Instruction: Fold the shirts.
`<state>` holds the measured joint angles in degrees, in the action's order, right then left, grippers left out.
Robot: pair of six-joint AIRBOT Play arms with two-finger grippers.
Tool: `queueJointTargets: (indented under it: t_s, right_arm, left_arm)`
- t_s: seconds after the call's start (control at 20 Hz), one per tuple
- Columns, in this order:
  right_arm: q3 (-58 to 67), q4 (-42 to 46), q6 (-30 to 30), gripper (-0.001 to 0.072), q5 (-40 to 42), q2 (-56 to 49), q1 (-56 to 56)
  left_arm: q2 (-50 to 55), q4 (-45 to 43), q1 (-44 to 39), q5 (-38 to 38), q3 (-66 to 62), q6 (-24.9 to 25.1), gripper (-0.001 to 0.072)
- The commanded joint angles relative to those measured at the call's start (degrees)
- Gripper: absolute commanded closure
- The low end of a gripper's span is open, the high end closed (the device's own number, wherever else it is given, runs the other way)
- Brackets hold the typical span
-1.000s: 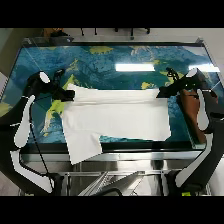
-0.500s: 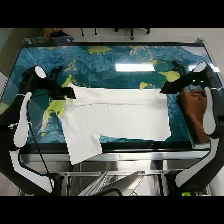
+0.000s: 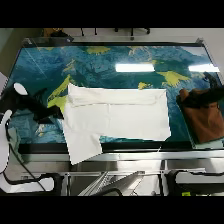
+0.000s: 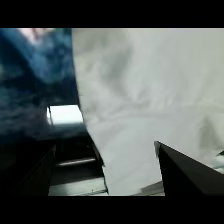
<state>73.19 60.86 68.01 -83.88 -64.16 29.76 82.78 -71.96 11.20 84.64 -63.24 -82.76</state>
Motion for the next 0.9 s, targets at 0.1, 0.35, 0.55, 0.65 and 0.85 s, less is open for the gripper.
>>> queueJointTargets:
  t_s: [0.1, 0.35, 0.55, 0.65, 0.85]
  right_arm:
    - [-20.59, -1.05, 1.05, 0.0408, 7.02, 9.29, 4.28]
    - [-27.56, -1.49, 0.98, 0.0405, 8.5, 7.63, 4.31]
    - [-28.39, -1.51, 0.98, 0.0241, 8.83, 5.29, 4.28]
    - [-28.41, -1.6, 0.31, 0.0248, 8.9, 3.5, 4.17]
    - [-28.96, -2.62, -0.74, 0.0248, 8.41, -0.66, 2.16]
  left_arm:
    - [-9.51, 7.87, 1.81, -11.54, 22.03, 3.34, 0.0012]
    - [-6.14, 22.36, 1.79, -17.62, 27.74, 11.5, 0.0012]
    - [-4.15, 26.73, 1.7, -15.8, 29.27, 14.86, 0.0319]
    - [-4.22, 26.62, 1.7, -14.21, 29.09, 15.43, 0.053]
    - [-5.49, 26.62, 1.7, -12.13, 29.07, 16.72, 0.0688]
